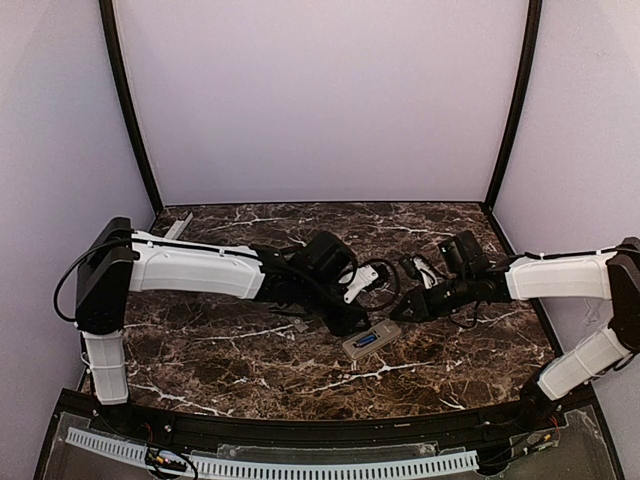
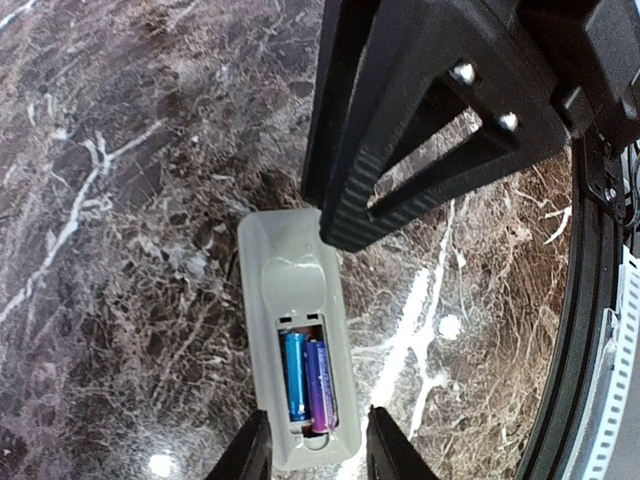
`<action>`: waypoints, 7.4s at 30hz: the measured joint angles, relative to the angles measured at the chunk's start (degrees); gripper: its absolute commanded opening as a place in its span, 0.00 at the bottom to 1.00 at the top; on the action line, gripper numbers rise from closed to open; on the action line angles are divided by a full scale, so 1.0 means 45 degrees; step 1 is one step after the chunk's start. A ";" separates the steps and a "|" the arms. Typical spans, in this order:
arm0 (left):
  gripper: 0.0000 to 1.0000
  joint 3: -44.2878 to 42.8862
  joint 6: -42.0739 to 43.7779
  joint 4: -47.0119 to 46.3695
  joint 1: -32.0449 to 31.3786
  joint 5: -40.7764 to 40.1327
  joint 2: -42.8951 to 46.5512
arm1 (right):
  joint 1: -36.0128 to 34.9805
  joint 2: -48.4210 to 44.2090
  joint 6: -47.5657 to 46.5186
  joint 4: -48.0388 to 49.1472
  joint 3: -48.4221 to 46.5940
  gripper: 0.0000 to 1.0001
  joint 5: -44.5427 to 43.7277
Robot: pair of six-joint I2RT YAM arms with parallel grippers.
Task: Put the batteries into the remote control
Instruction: Pick up the battery from the battery compartment, then pass from the left arm to the right, then place the battery in the battery compartment, then load the battery into the battery compartment.
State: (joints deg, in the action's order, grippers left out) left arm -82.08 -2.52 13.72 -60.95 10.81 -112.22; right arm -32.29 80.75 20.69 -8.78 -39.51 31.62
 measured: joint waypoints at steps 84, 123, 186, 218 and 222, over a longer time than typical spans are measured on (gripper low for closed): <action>0.00 0.3021 0.0374 -0.5027 -0.0865 -0.1214 0.1375 | 0.0593 0.0481 0.4080 0.6300 0.1574 0.14 0.6071; 0.87 0.5003 0.0029 -0.4794 -0.0733 -0.3011 0.2875 | -0.0763 0.1855 0.0704 0.2069 0.0194 0.00 0.1647; 0.86 0.5527 0.0233 -0.5173 -0.0729 -0.2885 0.1977 | -0.2147 0.1428 -0.0889 -0.1389 -0.1783 0.14 -0.1506; 0.83 0.4959 0.0869 -0.5416 -0.0797 -0.2589 0.0481 | -0.2161 0.1919 -0.1025 -0.1326 -0.1647 0.10 -0.1554; 0.82 0.4809 0.0942 -0.5416 -0.0816 -0.2589 0.0228 | -0.2166 0.2064 -0.1107 -0.1273 -0.1647 0.10 -0.1564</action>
State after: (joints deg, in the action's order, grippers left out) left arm -60.45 1.72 -10.66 -64.62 -0.84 -111.20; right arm -42.04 90.04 15.70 -14.50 -46.92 24.58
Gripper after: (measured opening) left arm 0.828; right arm 0.098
